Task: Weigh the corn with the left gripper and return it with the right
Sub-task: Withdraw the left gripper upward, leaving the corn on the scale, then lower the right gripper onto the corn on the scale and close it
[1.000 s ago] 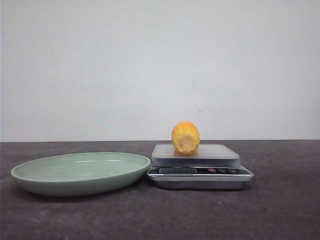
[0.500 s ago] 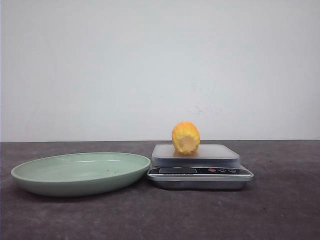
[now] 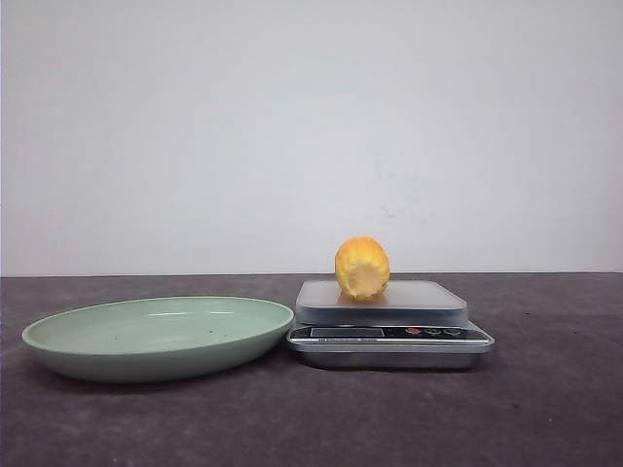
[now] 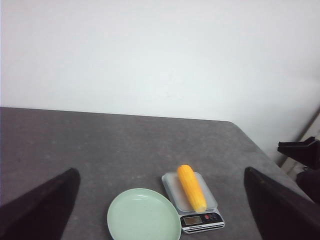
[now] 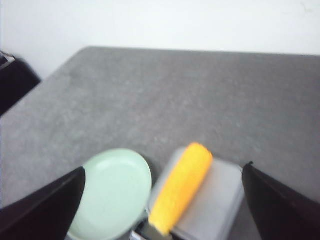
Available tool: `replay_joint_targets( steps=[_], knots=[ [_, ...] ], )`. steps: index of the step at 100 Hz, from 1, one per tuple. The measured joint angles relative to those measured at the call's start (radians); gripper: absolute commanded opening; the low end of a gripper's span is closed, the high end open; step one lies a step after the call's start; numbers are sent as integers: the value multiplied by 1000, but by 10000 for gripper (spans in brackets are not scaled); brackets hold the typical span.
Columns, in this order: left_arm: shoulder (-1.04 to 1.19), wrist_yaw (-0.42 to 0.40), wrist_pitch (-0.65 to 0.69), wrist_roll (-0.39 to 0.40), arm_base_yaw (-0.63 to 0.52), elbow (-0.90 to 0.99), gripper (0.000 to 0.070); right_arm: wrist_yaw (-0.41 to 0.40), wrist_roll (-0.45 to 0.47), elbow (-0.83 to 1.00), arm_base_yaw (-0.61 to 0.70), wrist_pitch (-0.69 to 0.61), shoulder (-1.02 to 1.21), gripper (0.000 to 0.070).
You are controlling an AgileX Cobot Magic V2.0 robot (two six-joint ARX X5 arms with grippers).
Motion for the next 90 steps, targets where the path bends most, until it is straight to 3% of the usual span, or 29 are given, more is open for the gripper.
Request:
replay_joint_targets(
  steps=[11,27,47,69,90],
  knots=[
    [0,0,0,21,0,0,625,10,18,0,42,118,55,614],
    [0,0,0,53,0,-1,625,83,21,0,139,232,180,614],
    [0,0,0,68,0,-1,625,111,26,0,228,259,367,614],
    [0,0,0,89,0,-1,625,273,35,0,296,262,539,614],
    [0,0,0,92,0,-1,625,286,117,0,295,281,662,614]
  ],
)
